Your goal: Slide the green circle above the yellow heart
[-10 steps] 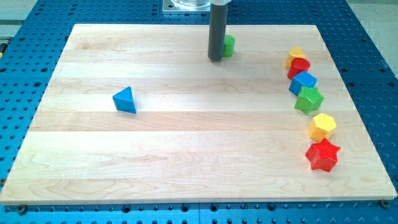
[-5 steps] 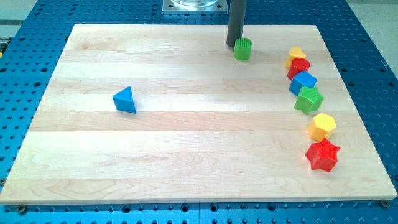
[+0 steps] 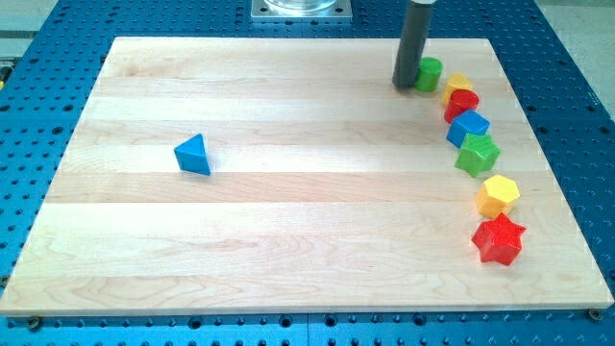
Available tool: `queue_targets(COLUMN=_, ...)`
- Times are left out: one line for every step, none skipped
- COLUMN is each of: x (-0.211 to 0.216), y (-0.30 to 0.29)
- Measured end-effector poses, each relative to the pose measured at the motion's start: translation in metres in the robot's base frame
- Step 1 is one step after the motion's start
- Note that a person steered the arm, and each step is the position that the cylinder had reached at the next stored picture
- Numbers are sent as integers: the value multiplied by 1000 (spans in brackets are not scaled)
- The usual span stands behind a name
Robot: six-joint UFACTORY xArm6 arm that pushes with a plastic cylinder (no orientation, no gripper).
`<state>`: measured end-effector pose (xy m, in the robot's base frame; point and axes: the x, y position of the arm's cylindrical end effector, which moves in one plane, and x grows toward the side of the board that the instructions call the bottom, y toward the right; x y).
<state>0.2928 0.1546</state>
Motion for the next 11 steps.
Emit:
queue_targets(x=0, y=6)
queue_targets(x=0, y=17)
queue_targets(x=0, y=27)
queue_targets(x=0, y=27)
queue_targets(x=1, y=3)
queue_targets(x=6, y=-71)
queue_targets(x=16, y=-146)
queue_targets(x=32, y=-211)
queue_targets(x=53, y=-254)
queue_targets(x=95, y=-269)
queue_targets(x=107, y=-280)
